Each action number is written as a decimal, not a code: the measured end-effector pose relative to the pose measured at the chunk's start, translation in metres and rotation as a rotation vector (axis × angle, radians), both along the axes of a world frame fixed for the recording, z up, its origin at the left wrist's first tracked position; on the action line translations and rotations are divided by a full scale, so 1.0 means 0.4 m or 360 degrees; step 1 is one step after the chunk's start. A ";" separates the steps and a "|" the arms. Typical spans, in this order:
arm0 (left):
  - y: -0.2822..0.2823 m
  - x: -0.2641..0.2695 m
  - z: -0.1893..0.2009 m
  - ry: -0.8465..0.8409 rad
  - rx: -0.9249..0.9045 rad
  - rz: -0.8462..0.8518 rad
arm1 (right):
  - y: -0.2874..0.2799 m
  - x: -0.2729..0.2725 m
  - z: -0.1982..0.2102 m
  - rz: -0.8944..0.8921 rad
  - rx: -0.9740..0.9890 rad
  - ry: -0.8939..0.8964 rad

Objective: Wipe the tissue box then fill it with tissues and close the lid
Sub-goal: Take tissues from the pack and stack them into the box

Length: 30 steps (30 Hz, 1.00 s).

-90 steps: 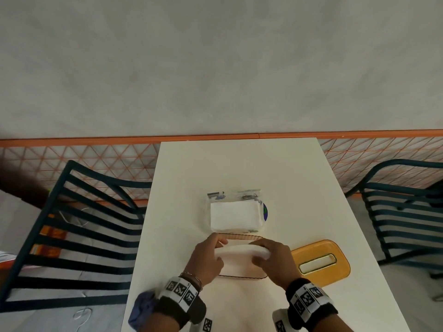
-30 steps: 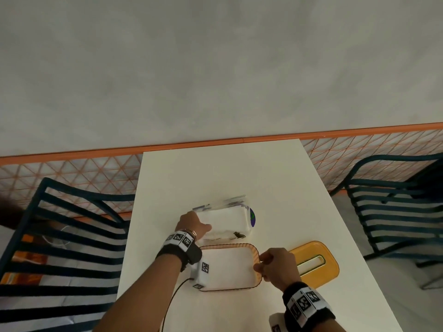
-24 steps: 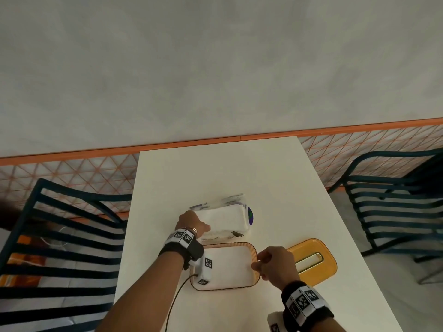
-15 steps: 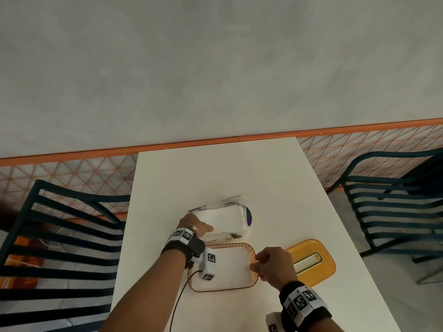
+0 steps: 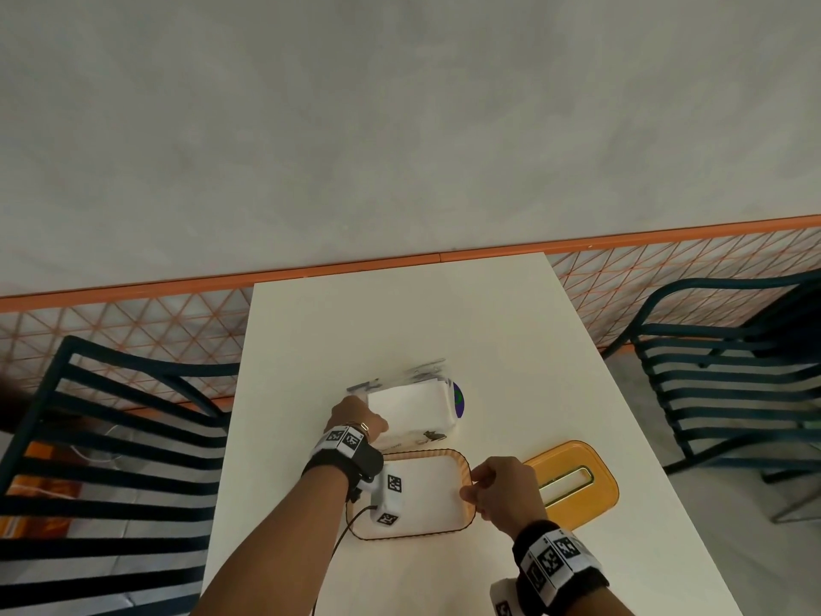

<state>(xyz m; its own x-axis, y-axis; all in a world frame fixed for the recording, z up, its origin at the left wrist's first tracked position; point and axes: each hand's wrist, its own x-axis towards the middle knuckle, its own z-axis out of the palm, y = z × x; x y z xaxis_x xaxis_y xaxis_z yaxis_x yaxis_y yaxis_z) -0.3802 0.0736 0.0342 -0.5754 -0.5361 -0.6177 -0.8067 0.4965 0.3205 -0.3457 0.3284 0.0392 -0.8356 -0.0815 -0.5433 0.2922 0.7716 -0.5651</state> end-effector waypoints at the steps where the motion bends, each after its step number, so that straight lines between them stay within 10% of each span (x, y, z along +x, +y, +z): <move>1: -0.003 -0.001 -0.006 0.0017 0.0008 0.0009 | 0.000 0.001 -0.001 0.0001 0.0003 0.0006; 11: -0.001 0.017 0.019 0.0317 0.0150 0.0228 | -0.007 0.004 0.000 0.0028 0.0043 0.0046; 18: 0.021 0.026 0.095 0.0683 0.0812 0.0320 | -0.010 0.008 0.047 0.0108 0.0127 0.0173; 30: -0.003 0.228 0.216 0.0967 0.1515 0.0330 | -0.058 -0.009 0.147 0.0076 -0.1195 -0.0270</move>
<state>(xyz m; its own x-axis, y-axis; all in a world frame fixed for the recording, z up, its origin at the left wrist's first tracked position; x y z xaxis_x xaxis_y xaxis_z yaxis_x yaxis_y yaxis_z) -0.2889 0.0724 0.1204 -0.8725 -0.1198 -0.4737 -0.4280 -0.2803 0.8592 -0.3493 0.3053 0.0982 -0.7320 -0.5128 -0.4485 0.3977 0.2128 -0.8925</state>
